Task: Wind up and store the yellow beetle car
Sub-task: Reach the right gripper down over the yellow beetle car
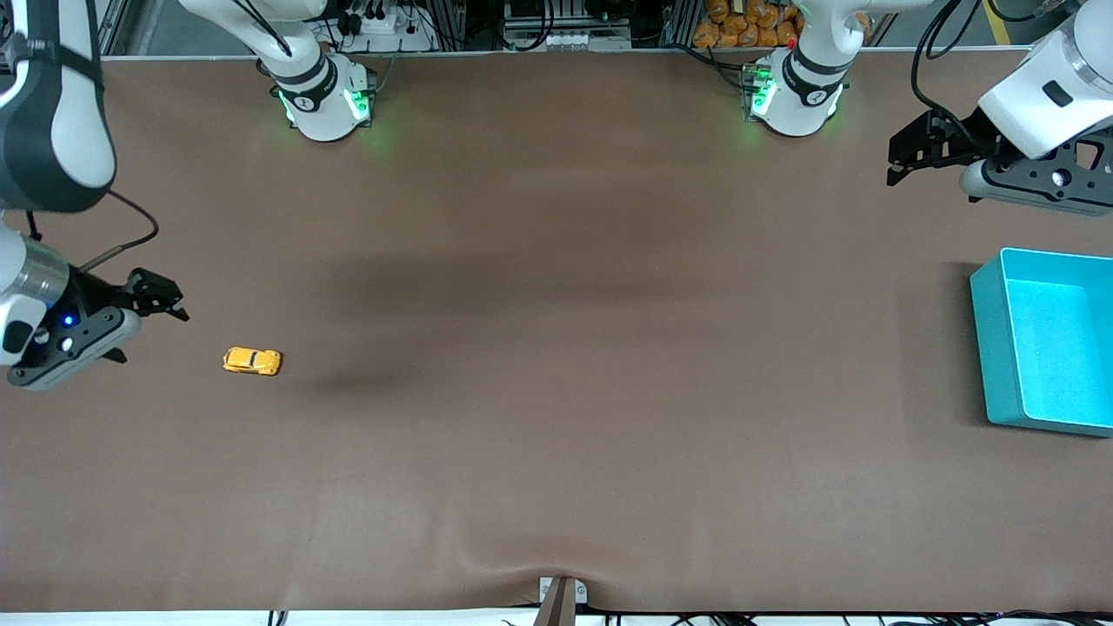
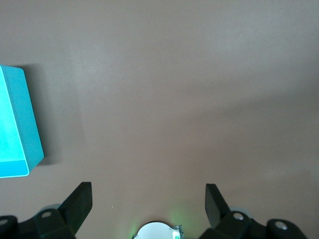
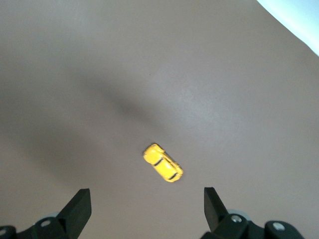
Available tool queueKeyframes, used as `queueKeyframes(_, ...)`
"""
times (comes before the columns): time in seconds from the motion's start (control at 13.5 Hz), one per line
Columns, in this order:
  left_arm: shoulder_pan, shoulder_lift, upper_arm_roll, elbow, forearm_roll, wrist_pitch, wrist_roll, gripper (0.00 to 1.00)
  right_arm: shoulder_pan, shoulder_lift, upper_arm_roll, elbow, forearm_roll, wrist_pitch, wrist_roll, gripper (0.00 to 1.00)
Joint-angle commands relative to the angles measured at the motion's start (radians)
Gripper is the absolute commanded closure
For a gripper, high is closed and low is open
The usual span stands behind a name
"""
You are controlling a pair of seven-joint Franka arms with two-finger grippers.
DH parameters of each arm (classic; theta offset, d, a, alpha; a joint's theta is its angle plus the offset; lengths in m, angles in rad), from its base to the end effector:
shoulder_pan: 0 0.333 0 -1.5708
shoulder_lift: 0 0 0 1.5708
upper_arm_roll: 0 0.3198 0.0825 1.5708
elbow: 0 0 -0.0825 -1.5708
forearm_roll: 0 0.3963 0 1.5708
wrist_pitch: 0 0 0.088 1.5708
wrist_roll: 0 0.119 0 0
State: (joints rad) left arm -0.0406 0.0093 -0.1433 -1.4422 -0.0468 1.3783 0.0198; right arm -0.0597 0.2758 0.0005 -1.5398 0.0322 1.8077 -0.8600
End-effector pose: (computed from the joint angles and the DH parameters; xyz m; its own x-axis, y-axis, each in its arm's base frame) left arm 0.5378 -0.1060 0.6562 0.9749 -0.2106 -0.0719 -0.2075 -0.9770 0.0492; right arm 0.6570 -0.0359 0.4826 0.7017 0.7122 0.0185 0.7125 -0.7012 -0.0265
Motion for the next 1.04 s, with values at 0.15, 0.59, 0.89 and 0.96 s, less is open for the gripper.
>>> queueKeyframes(0.15, 0.007, 0.000, 0.001, 0.005, -0.012, -0.001, 0.002, 0.00, -0.028, 0.140, 0.007, 0.113, -0.078, -0.007, -0.305, 0.00)
queueKeyframes(0.59, 0.005, 0.001, 0.002, 0.005, -0.004, -0.001, 0.000, 0.00, -0.040, 0.216, 0.010, 0.096, -0.107, 0.048, -0.398, 0.00)
queueKeyframes(0.89, 0.005, 0.000, 0.004, 0.002, -0.004, -0.002, -0.001, 0.00, -0.049, 0.279, 0.013, 0.069, -0.097, 0.113, -0.556, 0.00)
queueKeyframes(0.96, 0.005, 0.000, 0.004, 0.002, -0.004, -0.002, -0.001, 0.00, -0.054, 0.283, 0.012, 0.046, -0.077, 0.140, -0.571, 0.00)
